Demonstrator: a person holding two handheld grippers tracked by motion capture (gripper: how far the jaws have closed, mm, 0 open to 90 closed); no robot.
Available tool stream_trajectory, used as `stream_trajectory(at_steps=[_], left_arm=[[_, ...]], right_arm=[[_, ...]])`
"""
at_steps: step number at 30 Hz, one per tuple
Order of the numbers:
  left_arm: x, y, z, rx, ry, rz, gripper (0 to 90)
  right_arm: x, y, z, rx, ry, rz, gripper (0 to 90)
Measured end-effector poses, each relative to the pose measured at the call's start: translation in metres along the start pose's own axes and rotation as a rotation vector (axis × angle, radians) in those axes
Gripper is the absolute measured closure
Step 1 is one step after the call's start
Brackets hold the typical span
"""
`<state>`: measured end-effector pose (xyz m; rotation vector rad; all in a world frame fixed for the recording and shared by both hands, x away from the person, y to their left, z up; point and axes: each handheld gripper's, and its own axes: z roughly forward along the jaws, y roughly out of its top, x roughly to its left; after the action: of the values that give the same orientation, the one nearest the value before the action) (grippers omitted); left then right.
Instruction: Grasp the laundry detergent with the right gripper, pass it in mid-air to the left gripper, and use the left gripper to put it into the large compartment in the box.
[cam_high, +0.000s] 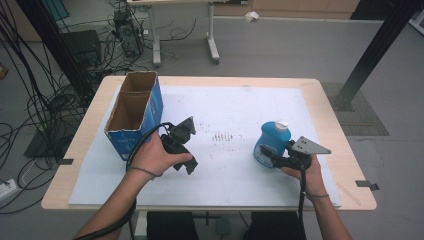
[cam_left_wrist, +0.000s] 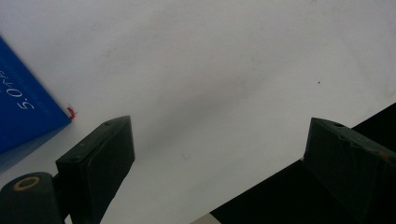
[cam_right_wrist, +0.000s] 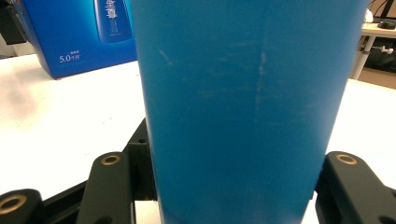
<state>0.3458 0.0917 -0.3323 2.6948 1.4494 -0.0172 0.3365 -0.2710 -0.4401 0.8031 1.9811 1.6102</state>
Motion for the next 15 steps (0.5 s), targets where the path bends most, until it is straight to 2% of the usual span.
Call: stream_trajectory(at_steps=[15], left_arm=[[-0.0008,0.0009,-0.0001,-0.003,-0.001,0.004,9.0]], right_arm=[[0.0001,0.0011,0.0001,0.01,-0.001,0.003,43.6]])
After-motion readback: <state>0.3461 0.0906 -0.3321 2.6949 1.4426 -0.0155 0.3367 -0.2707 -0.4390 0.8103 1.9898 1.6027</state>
